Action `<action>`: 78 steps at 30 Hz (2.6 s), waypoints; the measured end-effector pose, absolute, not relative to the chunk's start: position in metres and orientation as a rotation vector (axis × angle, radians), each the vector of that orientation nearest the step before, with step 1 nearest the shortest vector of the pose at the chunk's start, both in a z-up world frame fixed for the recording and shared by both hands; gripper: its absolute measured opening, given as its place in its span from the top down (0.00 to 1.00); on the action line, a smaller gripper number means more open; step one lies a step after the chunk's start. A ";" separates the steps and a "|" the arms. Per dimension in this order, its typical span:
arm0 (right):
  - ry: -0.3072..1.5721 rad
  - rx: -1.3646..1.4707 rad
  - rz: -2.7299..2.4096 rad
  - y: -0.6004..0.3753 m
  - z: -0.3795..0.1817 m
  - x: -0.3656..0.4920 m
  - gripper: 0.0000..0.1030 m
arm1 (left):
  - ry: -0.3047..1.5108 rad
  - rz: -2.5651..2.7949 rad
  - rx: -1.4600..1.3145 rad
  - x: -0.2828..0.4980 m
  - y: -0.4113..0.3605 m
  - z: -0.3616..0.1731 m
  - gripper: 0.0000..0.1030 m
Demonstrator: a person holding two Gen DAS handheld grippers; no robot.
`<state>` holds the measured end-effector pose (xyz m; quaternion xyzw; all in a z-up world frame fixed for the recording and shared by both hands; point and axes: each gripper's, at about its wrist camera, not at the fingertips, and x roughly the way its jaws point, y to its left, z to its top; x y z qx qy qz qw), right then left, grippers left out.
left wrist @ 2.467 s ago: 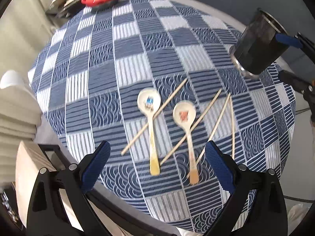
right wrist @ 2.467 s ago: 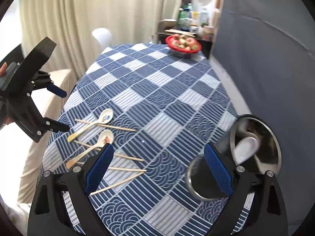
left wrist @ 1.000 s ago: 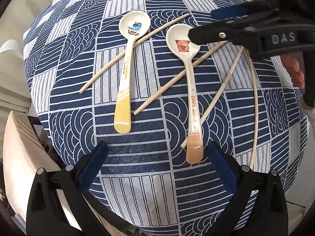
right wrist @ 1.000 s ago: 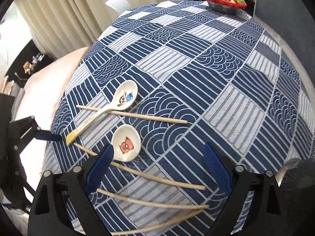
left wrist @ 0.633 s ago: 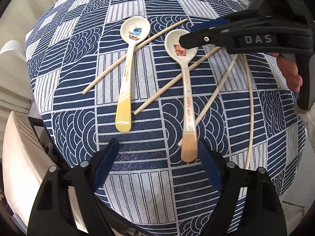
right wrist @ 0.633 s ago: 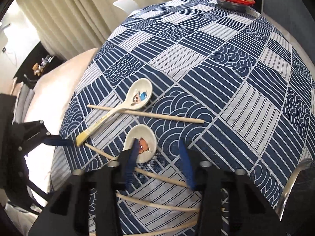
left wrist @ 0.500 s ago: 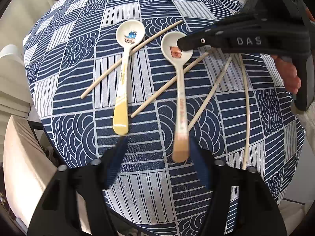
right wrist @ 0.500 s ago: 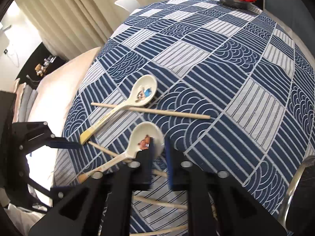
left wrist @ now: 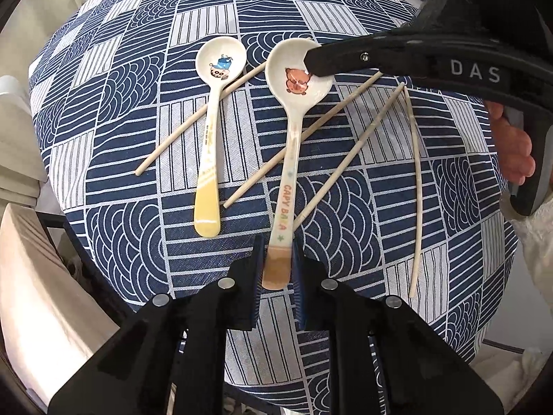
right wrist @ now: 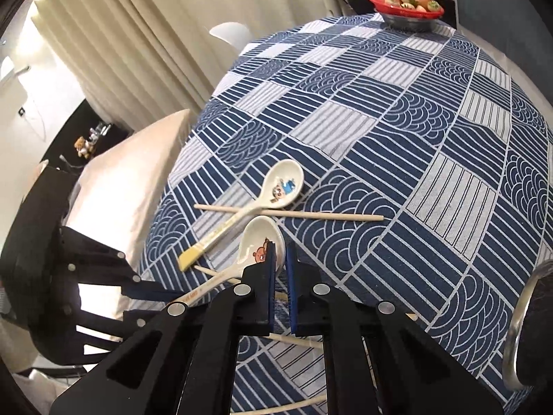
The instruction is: Organize utensils
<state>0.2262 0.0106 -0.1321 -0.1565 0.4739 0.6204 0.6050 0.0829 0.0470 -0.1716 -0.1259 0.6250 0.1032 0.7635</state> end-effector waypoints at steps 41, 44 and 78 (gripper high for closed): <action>0.765 -0.295 1.261 -0.098 0.020 0.284 0.96 | 1.175 0.188 -0.036 0.160 -0.007 -0.047 0.85; 0.738 -0.290 1.237 -0.111 0.034 0.292 0.96 | 1.147 0.174 -0.027 0.169 -0.014 -0.035 0.95; 1.036 -0.448 1.398 -0.066 -0.090 0.212 0.43 | 1.296 0.303 -0.151 0.092 0.075 -0.120 0.22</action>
